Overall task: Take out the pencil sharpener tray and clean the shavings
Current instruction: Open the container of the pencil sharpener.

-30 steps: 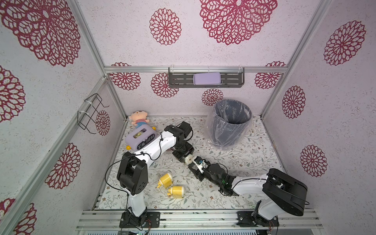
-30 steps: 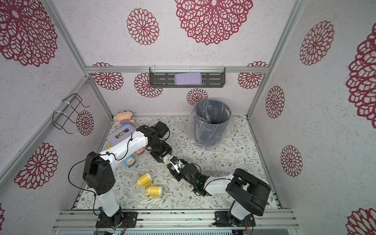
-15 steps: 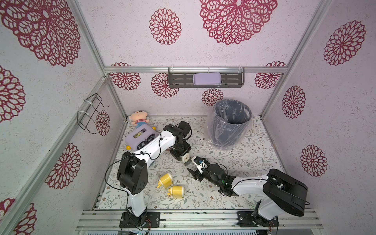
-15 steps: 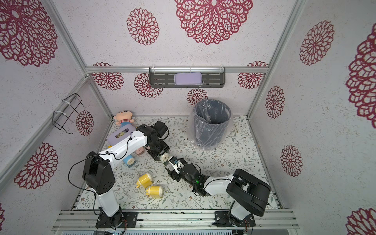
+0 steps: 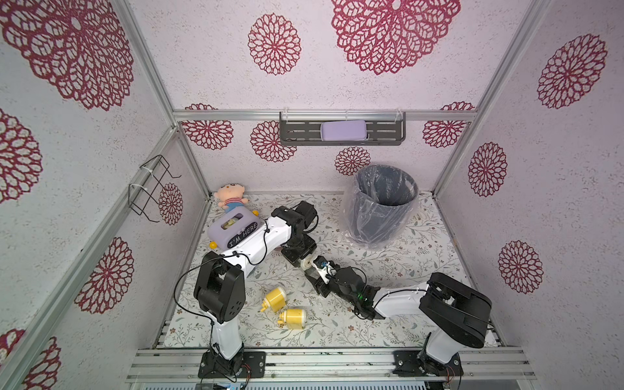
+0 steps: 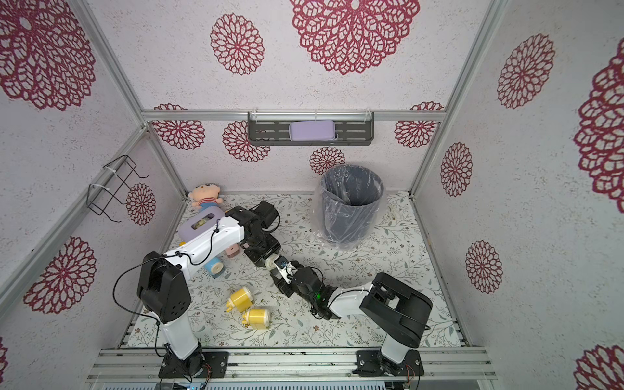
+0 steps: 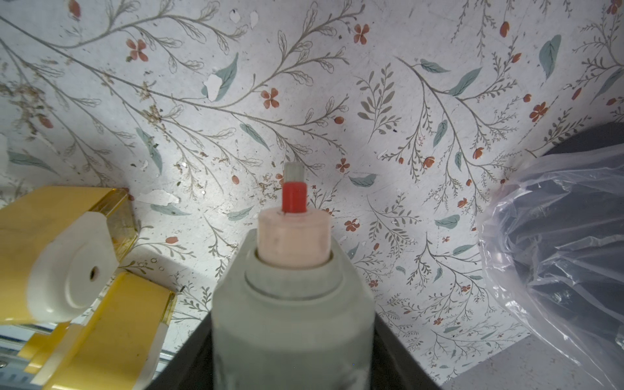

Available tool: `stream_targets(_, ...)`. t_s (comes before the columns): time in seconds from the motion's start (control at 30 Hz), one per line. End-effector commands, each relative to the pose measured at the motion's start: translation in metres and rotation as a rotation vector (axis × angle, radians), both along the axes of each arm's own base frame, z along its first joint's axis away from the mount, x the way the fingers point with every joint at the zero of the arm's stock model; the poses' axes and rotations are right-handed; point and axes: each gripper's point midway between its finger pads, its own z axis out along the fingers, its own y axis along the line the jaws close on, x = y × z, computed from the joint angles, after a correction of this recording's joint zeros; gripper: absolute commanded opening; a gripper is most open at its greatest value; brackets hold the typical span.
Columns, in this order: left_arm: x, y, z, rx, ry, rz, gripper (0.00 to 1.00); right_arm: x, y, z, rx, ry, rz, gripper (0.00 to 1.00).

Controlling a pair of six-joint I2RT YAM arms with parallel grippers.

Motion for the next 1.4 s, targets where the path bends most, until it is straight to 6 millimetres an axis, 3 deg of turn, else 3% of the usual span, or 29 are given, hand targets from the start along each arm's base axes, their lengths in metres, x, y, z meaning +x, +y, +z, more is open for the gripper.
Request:
stream_targets(0.0,0.005,-0.002,0.003,-0.008,-0.013,0.003,0.0,0.005,0.007,0.01,0.029,-0.011,-0.018,0.64)
stream_targets(0.13,0.005,-0.001,0.003,-0.006,-0.012,0.004,0.0,0.007,0.009,0.008,0.025,-0.008,-0.019,0.63)
stream_targets(0.47,0.004,-0.002,0.002,-0.004,-0.013,0.004,0.0,0.005,0.011,0.013,0.047,-0.01,-0.006,0.47)
stream_targets(1.37,0.01,0.017,-0.003,0.143,-0.032,0.017,0.0,-0.011,-0.011,0.029,0.107,-0.052,-0.005,0.45)
